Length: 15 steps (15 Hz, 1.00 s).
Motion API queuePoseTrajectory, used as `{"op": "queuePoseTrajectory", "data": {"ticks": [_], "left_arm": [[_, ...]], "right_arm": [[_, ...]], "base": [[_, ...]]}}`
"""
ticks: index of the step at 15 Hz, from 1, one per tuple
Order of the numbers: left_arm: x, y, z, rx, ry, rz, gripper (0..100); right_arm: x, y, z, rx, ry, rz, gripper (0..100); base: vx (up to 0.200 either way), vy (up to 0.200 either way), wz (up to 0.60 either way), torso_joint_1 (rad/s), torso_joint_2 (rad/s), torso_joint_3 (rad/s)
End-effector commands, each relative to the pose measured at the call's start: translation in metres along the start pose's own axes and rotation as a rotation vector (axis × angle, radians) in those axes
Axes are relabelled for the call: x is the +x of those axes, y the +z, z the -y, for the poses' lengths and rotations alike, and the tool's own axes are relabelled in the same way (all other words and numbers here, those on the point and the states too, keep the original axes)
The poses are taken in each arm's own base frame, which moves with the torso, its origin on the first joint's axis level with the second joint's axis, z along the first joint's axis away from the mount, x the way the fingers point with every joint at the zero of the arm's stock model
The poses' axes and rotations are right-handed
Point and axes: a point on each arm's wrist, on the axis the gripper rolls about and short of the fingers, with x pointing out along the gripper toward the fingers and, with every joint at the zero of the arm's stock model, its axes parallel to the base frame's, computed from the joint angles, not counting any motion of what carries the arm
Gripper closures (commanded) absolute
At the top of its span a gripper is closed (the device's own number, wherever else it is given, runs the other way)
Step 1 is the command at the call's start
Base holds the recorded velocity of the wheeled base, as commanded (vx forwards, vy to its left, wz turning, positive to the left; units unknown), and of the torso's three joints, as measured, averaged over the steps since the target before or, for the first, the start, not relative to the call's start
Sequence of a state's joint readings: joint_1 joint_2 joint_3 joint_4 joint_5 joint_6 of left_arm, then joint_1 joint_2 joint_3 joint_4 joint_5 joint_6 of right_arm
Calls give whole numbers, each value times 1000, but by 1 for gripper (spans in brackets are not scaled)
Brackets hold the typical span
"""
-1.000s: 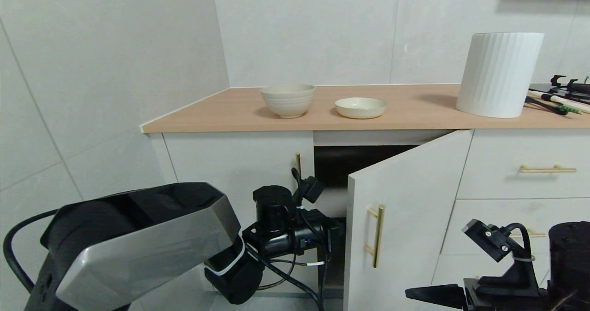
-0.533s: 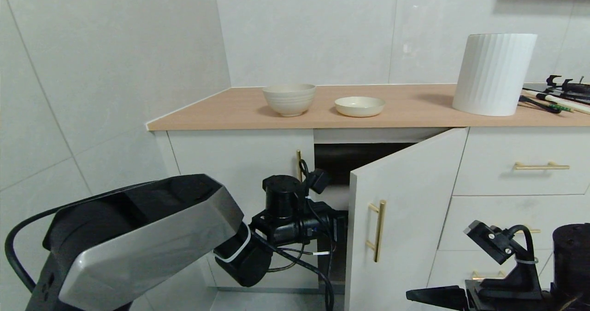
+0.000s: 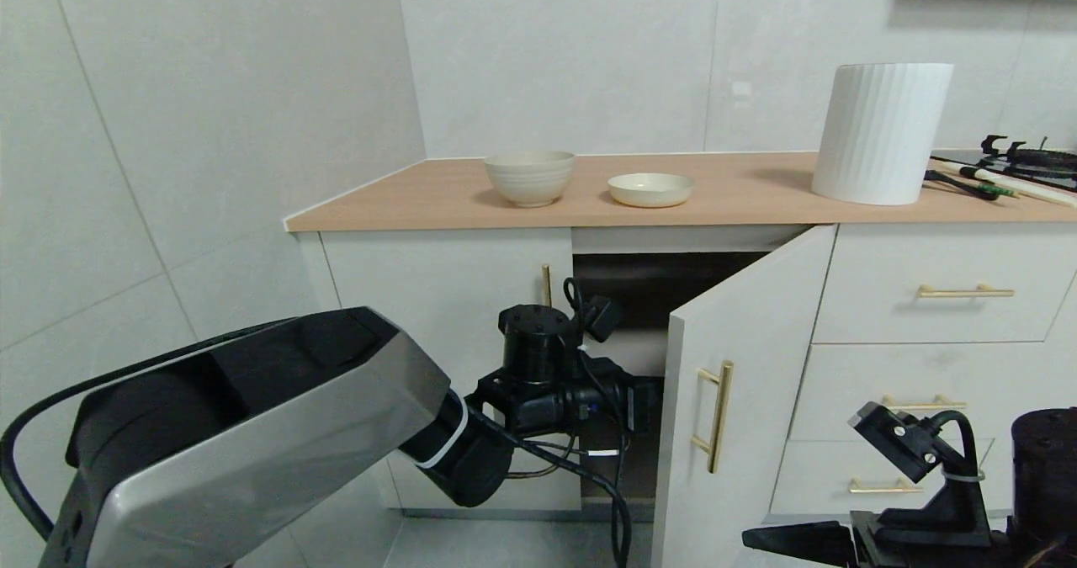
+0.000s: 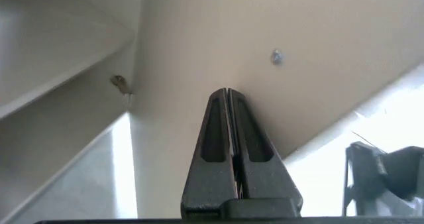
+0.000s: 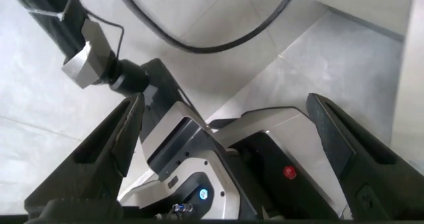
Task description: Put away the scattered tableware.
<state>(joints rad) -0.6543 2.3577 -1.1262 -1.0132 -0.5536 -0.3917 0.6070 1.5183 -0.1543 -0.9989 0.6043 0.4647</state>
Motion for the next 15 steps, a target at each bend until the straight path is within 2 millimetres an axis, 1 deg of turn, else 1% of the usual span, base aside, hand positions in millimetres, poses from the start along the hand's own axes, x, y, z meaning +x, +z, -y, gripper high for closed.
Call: {"op": "queuePoseTrajectory", "data": {"ticks": [1, 3, 4, 5, 6, 7, 8, 9, 10, 11, 12, 14, 15], "left_arm": [[3, 6, 4, 6, -6, 4, 100], [10, 10, 7, 2, -10, -9, 100], [13, 13, 13, 2, -19, -18, 100], [16, 19, 28, 12, -44, -21, 100], [18, 21, 45, 18, -71, -41, 100], [22, 24, 75, 33, -121, -65, 100], [24, 25, 89, 38, -144, -77, 100], [22, 28, 147, 69, -246, -111, 100], [20, 29, 161, 77, -271, -118, 100], [14, 27, 167, 76, -276, -133, 100], [11, 24, 163, 71, -263, -143, 100], [-25, 33, 100, 10, -89, -118, 100], [-54, 44, 73, -3, 7, -54, 100]], "right_arm": [[-1, 1, -2, -7, 6, 7, 0], [-3, 2, -4, -15, 12, 16, 0], [-3, 2, -5, -17, 14, 17, 0], [-4, 2, -6, -22, 18, 22, 0], [-8, 4, -10, -30, 31, 41, 0], [-16, 7, -24, -76, 79, 77, 0], [-20, 7, -31, -100, 106, 94, 0], [-39, 11, -52, -171, 181, 169, 0], [-45, 12, -58, -193, 206, 190, 0], [-53, 14, -66, -208, 224, 204, 0], [-54, 14, -67, -205, 222, 201, 0], [-54, 13, -67, -183, 204, 170, 0], [-49, 13, -64, -169, 193, 150, 0]], "base": [[0, 0, 0, 0, 0, 0], [0, 0, 0, 0, 0, 0], [0, 0, 0, 0, 0, 0], [0, 0, 0, 0, 0, 0], [0, 0, 0, 0, 0, 0], [0, 0, 0, 0, 0, 0], [0, 0, 0, 0, 0, 0], [0, 0, 0, 0, 0, 0], [0, 0, 0, 0, 0, 0], [0, 0, 0, 0, 0, 0], [0, 0, 0, 0, 0, 0], [0, 0, 0, 0, 0, 0], [0, 0, 0, 0, 0, 0]]}}
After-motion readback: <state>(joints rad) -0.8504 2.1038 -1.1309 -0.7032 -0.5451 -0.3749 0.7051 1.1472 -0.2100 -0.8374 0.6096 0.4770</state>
